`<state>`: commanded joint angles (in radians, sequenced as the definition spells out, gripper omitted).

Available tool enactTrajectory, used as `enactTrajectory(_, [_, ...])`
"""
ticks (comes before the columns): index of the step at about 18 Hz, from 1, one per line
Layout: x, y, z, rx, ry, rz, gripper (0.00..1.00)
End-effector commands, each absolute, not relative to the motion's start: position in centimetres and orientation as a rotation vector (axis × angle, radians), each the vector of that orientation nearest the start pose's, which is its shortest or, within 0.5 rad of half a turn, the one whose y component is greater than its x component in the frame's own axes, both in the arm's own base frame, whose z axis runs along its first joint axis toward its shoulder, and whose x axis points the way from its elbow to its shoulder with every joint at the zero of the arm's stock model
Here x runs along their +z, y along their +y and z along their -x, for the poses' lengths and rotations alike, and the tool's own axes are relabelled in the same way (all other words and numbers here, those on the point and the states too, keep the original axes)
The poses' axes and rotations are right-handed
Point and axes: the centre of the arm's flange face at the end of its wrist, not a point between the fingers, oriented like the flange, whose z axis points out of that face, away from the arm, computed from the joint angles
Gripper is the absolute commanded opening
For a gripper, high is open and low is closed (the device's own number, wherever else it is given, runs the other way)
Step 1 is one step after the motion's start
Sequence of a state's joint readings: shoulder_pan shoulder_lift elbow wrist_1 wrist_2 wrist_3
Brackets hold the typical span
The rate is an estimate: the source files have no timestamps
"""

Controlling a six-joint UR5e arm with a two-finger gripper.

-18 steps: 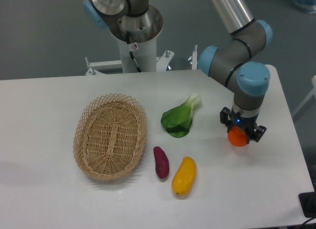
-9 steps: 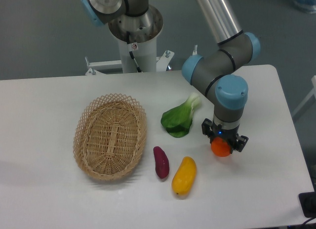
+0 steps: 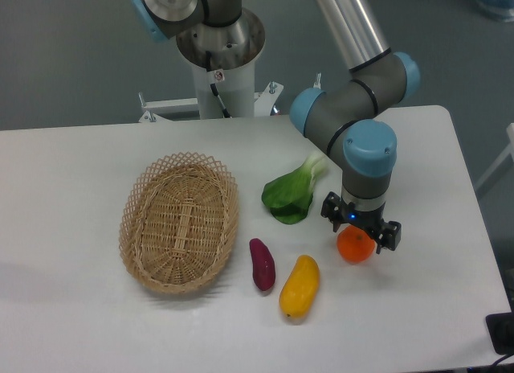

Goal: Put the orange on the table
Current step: 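Open the gripper to release the orange and lift away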

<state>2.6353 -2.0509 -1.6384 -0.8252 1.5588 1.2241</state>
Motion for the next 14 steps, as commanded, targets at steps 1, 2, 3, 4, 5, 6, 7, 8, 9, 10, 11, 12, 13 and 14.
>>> enactTrajectory(1, [25.9,42.9,50.6,0.246,0.229,2.996,1.0])
enactTrajectory(2, [26.2,42.2,51.4,0.22,0.202,2.955,1.0])
enactTrajectory(3, [26.9,41.6,52.0,0.203,0.176,2.906,1.0])
enactTrajectory(4, [27.6,40.9,52.7,0.194,0.154,2.872,1.0])
enactTrajectory(5, [27.8,40.3,53.2,0.184,0.15,2.87,1.0])
enactTrajectory(6, [28.3,39.8,53.8,0.172,0.135,2.876,1.0])
enactTrajectory(7, [28.7,39.3,54.5,0.15,0.13,2.887,1.0])
enactTrajectory(8, [29.2,39.0,54.9,0.127,0.138,2.9,1.0])
enactTrajectory(9, [29.6,38.6,55.3,0.111,0.139,2.925,1.0])
enactTrajectory(10, [29.7,38.3,55.6,0.109,0.149,2.965,1.0])
enactTrajectory(11, [29.9,37.8,56.0,0.127,0.167,3.01,1.0])
enactTrajectory(12, [30.0,37.1,56.5,0.152,0.201,3.049,1.0])
enactTrajectory(13, [29.8,36.2,57.0,0.157,0.245,3.066,1.0])
enactTrajectory(14, [29.7,35.0,57.7,0.161,0.332,3.066,1.0])
